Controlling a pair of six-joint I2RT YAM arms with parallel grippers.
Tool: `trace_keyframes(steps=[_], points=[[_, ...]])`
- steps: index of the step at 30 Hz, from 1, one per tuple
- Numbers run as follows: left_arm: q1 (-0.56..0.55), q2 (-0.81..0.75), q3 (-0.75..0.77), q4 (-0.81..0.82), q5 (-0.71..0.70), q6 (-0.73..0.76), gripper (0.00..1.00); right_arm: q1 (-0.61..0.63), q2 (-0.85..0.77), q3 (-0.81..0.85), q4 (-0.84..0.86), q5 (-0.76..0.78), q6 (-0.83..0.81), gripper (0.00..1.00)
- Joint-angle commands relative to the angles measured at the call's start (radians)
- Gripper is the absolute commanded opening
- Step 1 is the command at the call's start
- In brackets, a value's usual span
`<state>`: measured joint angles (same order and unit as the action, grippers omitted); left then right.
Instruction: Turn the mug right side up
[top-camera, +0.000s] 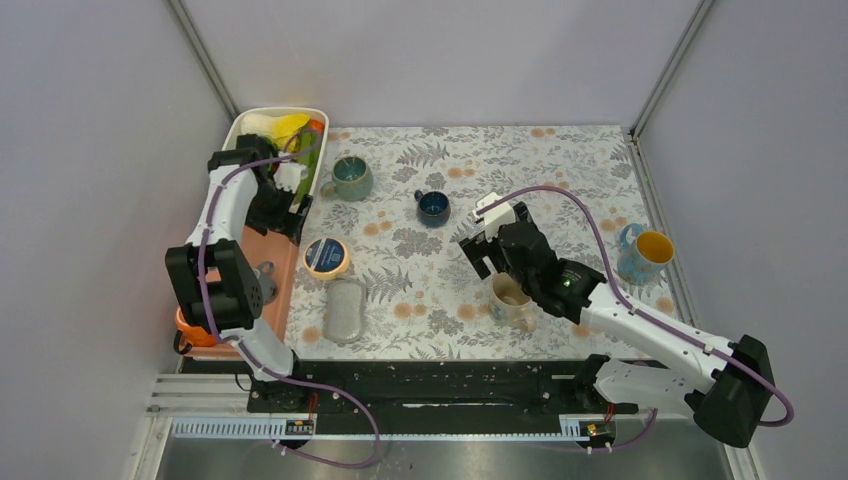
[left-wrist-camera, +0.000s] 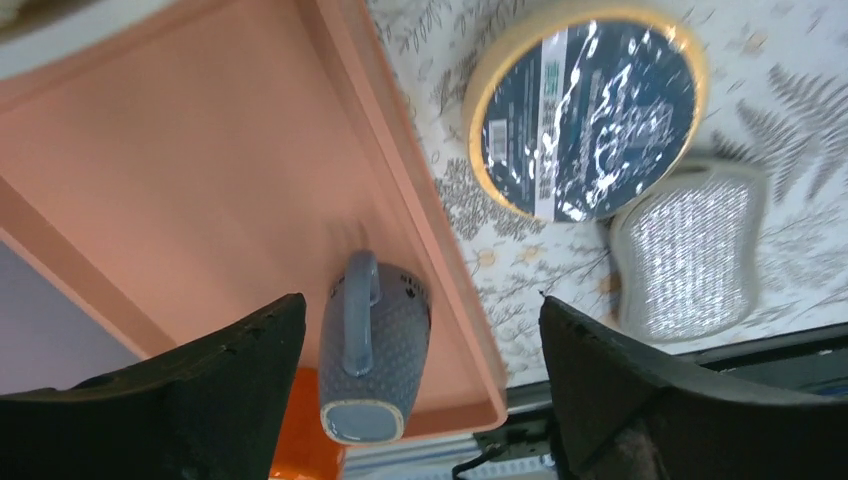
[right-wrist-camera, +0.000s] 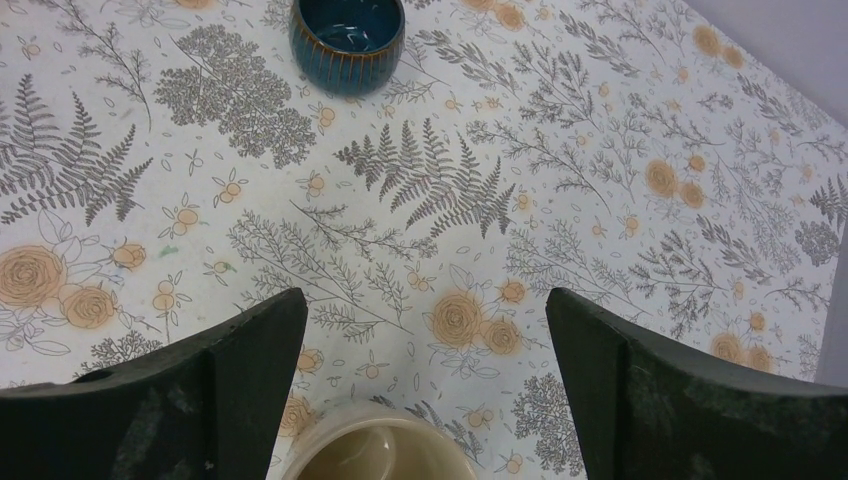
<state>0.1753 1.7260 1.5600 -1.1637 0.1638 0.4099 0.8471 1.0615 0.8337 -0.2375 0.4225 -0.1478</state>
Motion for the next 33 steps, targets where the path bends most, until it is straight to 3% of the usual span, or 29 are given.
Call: trace_keyframes(steps=[1, 5, 10, 15, 21, 28, 31, 33], points=[[-0.075, -0.072, -0.077, -0.014, -0.277, 0.14, 0.85, -0.003, 0.007, 0.015, -0.006, 0.035, 0.017, 1.0], [-0.076, -0.007, -0.096, -0.021, -0.415, 0.129, 0.73, -0.003, 0.013, 0.015, -0.006, 0.029, 0.015, 0.99], [-0.077, 0.035, -0.148, -0.012, -0.457, 0.14, 0.73, -0.003, 0.014, 0.015, -0.008, 0.032, 0.013, 0.99], [-0.074, 0.087, -0.161, 0.015, -0.428, 0.157, 0.72, -0.003, 0.023, 0.015, -0.008, 0.028, 0.013, 0.99], [-0.048, 0.146, -0.148, 0.048, -0.471, 0.167, 0.54, -0.004, 0.02, 0.013, -0.011, 0.029, 0.004, 0.99], [-0.04, 0.177, -0.145, 0.024, -0.446, 0.158, 0.47, -0.003, 0.026, 0.013, -0.01, 0.034, -0.003, 0.99], [-0.041, 0.176, -0.145, 0.005, -0.428, 0.156, 0.3, -0.003, 0.033, 0.016, -0.01, 0.035, -0.007, 0.99], [-0.04, 0.161, -0.142, 0.002, -0.412, 0.154, 0.07, -0.003, 0.038, 0.018, -0.01, 0.038, -0.009, 0.99]])
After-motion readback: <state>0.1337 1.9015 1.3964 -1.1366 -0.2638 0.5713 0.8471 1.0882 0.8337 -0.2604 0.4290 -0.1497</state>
